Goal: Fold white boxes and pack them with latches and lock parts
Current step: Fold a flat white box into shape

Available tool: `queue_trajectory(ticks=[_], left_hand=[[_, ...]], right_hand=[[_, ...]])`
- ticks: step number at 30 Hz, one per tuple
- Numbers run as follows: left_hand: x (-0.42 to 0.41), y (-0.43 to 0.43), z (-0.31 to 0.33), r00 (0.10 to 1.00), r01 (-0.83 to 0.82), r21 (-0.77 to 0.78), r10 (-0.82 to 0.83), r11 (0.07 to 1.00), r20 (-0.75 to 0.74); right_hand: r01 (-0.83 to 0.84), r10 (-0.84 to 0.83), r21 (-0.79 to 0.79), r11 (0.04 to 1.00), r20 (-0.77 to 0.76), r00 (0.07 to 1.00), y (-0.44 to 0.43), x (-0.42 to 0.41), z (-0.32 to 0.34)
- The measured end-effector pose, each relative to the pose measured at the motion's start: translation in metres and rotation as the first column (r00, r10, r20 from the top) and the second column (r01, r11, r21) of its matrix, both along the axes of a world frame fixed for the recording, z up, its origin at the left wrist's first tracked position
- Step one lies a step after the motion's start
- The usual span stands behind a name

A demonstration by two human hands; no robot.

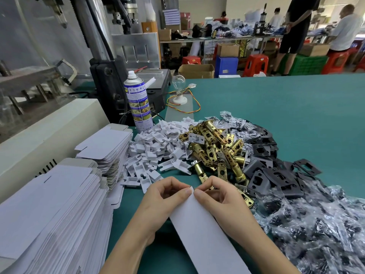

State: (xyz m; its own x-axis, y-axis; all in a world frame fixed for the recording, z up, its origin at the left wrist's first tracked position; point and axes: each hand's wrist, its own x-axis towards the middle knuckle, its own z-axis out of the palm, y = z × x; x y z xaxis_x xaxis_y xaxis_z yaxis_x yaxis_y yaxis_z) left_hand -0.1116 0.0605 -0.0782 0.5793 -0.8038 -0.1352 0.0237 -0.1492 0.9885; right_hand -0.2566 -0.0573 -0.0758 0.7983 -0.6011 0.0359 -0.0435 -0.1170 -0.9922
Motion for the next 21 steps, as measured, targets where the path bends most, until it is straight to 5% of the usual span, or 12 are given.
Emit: queue_trajectory(ticks=[7,12,21], left_hand=[[-0.003,0.001,0.001,0.999,0.037,-0.011,-0.037,0.999,-0.025],[-0.010,-0.003,0.003,0.995,0.091,-0.080,-0.094,0.993,-0.036],[-0.013,-0.004,0.000,0.983,0.158,-0.099,-0.148,0.982,0.109]], right_hand=[[0.037,-0.037,0.010,0.999,-0.026,0.999,-0.005,-0.001,-0.004],[0.107,-0.119,0.177,0.978,0.063,0.991,-0.009,-0.003,0.006],[0.130,-0.143,0.137,0.982,0.088,0.986,-0.010,-0.005,0.009]])
